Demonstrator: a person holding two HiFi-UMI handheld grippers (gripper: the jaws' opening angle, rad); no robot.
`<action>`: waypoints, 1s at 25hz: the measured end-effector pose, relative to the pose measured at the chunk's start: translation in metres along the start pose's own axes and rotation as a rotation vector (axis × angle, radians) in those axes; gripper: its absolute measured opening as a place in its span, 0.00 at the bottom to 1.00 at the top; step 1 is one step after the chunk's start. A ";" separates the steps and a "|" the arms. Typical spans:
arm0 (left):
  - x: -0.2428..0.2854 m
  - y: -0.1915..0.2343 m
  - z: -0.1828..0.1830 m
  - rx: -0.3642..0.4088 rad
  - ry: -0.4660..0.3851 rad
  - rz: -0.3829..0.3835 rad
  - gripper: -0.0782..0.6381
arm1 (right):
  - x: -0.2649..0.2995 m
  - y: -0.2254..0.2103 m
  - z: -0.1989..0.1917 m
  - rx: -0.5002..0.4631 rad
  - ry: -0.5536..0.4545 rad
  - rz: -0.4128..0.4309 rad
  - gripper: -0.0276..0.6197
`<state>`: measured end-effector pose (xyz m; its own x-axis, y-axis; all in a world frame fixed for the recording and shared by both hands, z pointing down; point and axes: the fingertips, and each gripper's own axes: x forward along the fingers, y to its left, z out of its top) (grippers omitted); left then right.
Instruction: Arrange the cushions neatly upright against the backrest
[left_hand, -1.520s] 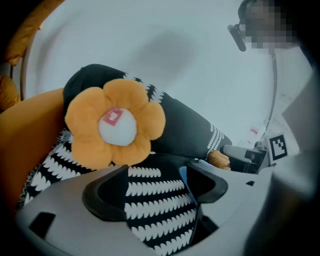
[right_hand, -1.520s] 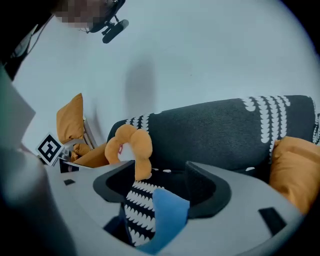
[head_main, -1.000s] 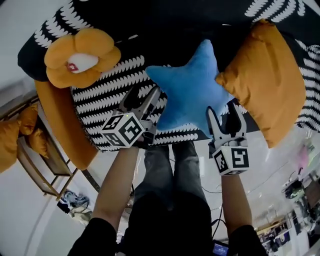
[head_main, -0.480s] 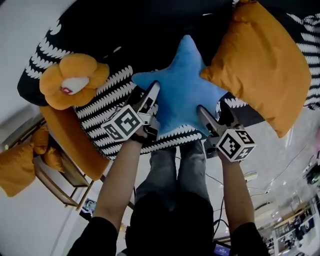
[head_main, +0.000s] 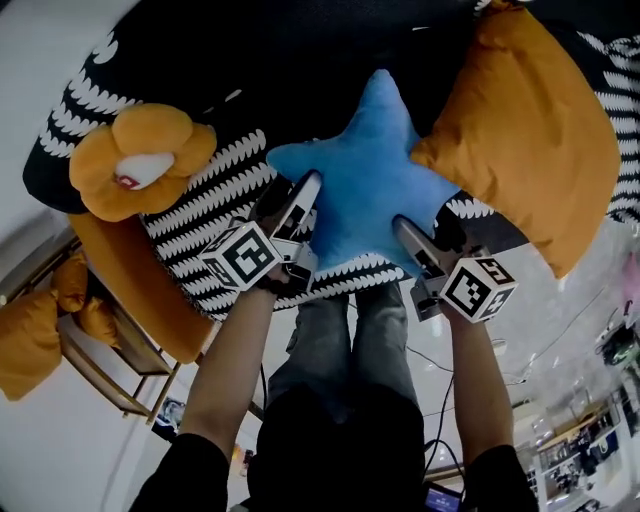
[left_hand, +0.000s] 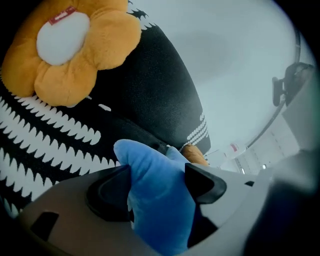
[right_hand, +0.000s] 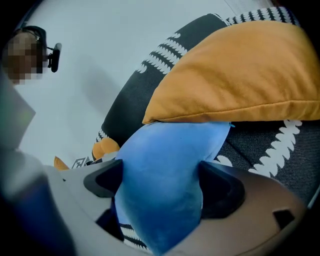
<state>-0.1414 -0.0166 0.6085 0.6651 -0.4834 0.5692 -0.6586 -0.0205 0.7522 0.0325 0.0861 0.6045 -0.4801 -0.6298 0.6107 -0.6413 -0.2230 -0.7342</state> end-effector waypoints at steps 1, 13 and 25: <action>-0.005 0.000 -0.002 -0.004 0.001 -0.019 0.60 | 0.000 0.002 -0.001 -0.010 -0.003 -0.005 0.79; -0.065 -0.004 -0.013 0.017 -0.059 -0.066 0.31 | 0.017 0.065 -0.041 -0.092 0.050 0.006 0.79; -0.135 0.057 -0.024 -0.137 -0.137 0.085 0.43 | 0.030 0.088 -0.088 -0.147 0.232 0.066 0.79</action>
<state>-0.2603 0.0684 0.5824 0.5489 -0.5932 0.5889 -0.6499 0.1402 0.7469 -0.0918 0.1131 0.5845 -0.6370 -0.4486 0.6269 -0.6758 -0.0663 -0.7341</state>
